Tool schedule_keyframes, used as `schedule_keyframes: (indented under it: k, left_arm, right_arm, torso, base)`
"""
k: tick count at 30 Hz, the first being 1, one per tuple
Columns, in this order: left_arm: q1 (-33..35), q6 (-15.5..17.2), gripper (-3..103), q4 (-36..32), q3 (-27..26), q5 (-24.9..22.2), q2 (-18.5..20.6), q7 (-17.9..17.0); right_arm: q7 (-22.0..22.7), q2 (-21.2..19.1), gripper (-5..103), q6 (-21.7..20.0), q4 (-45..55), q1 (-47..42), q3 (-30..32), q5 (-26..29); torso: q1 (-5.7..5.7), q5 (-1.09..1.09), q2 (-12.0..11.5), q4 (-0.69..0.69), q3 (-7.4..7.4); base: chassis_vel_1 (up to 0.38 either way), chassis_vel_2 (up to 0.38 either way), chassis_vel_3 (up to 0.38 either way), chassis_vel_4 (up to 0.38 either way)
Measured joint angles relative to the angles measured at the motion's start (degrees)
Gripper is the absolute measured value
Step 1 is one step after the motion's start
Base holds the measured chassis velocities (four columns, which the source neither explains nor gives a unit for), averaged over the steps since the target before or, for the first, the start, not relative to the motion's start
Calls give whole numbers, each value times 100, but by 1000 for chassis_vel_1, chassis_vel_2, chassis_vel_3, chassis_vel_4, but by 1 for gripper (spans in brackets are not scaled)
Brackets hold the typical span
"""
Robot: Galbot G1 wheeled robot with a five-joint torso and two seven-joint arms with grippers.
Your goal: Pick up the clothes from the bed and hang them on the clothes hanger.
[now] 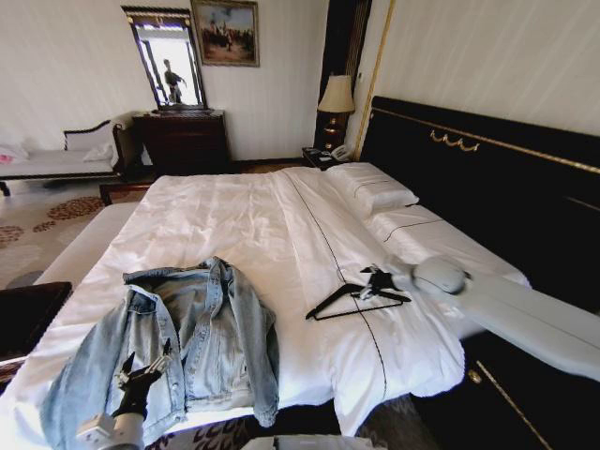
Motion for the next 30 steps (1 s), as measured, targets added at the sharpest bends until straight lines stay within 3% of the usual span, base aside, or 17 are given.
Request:
schedule_keyframes:
  k: [2, 8, 17, 22, 30]
  left_arm:
    - [36, -22, 100, -17, -41, -34, -41, 0]
    - [64, -75, 100, -23, -95, -110, -108, 0]
    - [17, -93, 100, 53, -53, -121, -200, 1]
    - [17, -73, 100, 50, -86, -271, -214, 0]
    - [-1, -66, 100, 96, -109, -324, -165, 0]
  right_arm:
    - [11, 329, 100, -181, -310, 609, -758, 112]
    - [-68, 507, 100, -398, -622, 1173, -1573, 362]
    - [-71, 1013, 100, -515, -1392, 1626, -2183, 525]
    - [-100, 1282, 100, -499, -1817, 1644, -2333, 326]
    - [-214, 1317, 100, -426, -2157, 1616, -2393, 229]
  torso:
    - [1, -2, 0, 0, 0]
    - [1, -2, 0, -4, 0]
    - [1, -2, 0, -2, 0]
    - [0, -2, 0, -1, 0]
    - [1, -2, 0, -3, -1]
  base:
    - [0, 0, 0, 0]
    - [0, 0, 0, 0]
    - [0, 0, 0, 0]
    - [0, 0, 0, 0]
    - [0, 0, 0, 0]
